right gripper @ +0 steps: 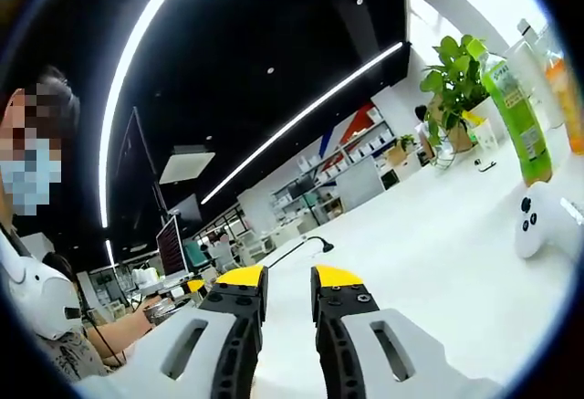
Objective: Rotate the seasoning bottle until the label or dispensing opening points toward the visible target arrow and the bottle remains upright within the marked orientation range
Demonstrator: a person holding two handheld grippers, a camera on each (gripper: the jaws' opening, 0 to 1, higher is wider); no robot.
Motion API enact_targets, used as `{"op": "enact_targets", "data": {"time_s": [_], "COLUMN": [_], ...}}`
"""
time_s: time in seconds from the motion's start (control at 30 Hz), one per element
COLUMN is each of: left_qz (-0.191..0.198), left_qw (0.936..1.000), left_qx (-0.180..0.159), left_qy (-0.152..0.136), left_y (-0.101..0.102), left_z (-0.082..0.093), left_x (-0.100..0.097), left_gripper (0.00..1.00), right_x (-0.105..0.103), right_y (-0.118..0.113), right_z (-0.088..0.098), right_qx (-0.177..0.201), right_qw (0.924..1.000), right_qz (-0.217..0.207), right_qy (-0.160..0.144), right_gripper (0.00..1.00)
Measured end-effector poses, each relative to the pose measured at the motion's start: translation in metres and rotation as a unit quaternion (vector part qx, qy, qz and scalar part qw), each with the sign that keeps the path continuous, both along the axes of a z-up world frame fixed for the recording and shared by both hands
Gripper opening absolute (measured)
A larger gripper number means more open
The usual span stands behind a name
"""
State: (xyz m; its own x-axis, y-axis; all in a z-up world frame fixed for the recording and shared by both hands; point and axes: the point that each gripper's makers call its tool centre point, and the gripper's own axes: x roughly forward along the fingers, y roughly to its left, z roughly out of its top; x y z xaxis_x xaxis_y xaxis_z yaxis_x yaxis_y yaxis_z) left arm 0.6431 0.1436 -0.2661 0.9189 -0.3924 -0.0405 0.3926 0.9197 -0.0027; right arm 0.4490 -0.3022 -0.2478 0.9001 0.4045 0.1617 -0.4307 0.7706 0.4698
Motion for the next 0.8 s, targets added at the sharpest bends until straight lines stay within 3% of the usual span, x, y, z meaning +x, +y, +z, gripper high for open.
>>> {"op": "enact_targets", "data": {"time_s": [0.13, 0.5, 0.8], "left_qz": [-0.004, 0.0, 0.005], "left_qw": [0.9999, 1.0, 0.9999], "left_qx": [0.0, 0.003, 0.003], "left_qy": [0.013, 0.001, 0.008], "left_y": [-0.004, -0.01, -0.007], "left_z": [-0.004, -0.003, -0.007], "left_x": [0.007, 0.029, 0.044], "left_gripper": [0.48, 0.48, 0.47], "right_x": [0.0, 0.0, -0.001], "right_y": [-0.002, -0.001, -0.004], "right_z": [0.002, 0.002, 0.0], "right_qx": [0.0, -0.004, -0.002], "right_qw": [1.0, 1.0, 1.0], "right_qz": [-0.003, 0.0, -0.005], "right_qy": [-0.002, -0.002, 0.001], "right_gripper": [0.17, 0.15, 0.14]}}
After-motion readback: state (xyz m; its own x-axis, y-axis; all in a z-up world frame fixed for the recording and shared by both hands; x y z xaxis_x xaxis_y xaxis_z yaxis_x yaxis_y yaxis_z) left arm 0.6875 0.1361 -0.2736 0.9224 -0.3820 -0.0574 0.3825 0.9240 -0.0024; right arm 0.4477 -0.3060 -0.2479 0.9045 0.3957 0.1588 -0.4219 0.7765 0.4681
